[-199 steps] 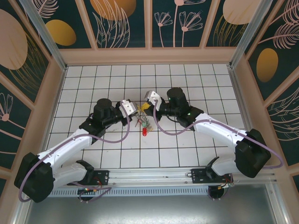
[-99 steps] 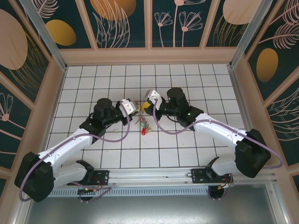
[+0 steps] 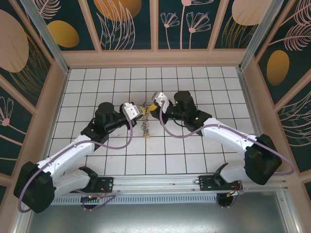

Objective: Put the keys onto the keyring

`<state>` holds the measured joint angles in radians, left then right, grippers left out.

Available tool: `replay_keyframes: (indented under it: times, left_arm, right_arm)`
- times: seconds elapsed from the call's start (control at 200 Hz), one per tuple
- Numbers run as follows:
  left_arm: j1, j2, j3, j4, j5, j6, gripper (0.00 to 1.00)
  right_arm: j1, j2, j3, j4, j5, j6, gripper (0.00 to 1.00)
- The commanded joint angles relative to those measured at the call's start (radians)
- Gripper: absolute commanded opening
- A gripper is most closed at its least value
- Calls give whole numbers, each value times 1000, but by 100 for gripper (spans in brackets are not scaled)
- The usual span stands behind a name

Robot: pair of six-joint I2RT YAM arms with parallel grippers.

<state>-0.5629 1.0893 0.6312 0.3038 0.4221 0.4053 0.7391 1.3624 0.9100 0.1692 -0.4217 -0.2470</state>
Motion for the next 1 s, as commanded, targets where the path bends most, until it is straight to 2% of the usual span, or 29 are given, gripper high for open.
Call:
replay_keyframes:
  times: [0.0, 0.265, 0.586, 0.996]
  left_arm:
    - [-5, -41, 2, 129, 59, -16, 0]
    - [-5, -61, -28, 193, 78, -41, 0]
    - [-4, -40, -75, 301, 111, -97, 0]
    - [-5, -28, -91, 360, 128, -126, 0]
  right_arm:
    - [-23, 12, 14, 20, -29, 37, 0]
    - [-38, 22, 33, -28, -149, -9, 0]
    - [-69, 15, 56, -73, -256, -54, 13]
    - [-103, 3, 93, -171, -294, -111, 19]
